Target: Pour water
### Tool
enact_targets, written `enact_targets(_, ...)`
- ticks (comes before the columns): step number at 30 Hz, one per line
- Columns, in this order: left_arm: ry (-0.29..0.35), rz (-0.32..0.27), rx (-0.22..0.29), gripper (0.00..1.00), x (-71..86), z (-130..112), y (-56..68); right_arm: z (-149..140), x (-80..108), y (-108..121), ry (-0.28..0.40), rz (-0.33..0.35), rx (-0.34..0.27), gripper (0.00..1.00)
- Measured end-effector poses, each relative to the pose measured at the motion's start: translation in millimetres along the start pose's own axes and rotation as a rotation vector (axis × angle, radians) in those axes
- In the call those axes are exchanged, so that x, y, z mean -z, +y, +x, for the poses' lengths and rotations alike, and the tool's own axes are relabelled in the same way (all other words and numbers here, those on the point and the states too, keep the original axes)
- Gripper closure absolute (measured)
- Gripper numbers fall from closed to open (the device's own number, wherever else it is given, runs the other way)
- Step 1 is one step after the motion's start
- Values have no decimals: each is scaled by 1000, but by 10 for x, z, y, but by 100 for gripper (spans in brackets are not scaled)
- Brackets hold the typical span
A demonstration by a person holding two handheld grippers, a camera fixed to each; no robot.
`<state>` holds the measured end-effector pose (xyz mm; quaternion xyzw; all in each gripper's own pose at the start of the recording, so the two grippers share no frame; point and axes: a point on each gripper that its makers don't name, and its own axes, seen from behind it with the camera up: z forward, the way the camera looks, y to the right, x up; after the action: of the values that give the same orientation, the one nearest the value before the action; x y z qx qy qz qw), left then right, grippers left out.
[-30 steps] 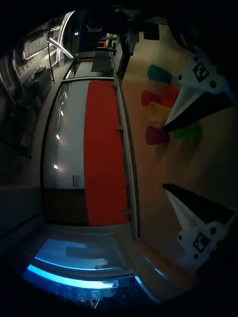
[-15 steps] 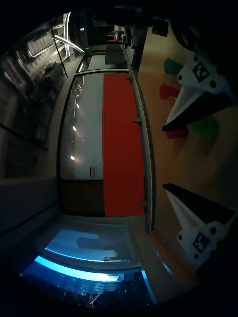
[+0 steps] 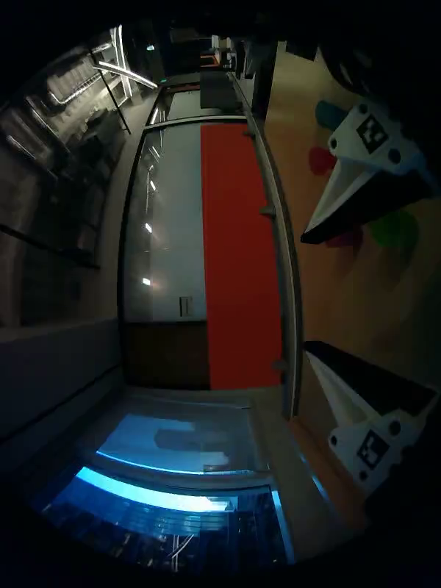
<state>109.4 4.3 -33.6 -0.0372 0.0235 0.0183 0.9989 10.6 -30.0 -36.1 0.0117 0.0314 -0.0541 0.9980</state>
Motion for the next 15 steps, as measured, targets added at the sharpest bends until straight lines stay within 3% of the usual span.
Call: enact_targets(15,10,47,-44,2,-56,32,-52,6,73,125,1,-51,-51,0)
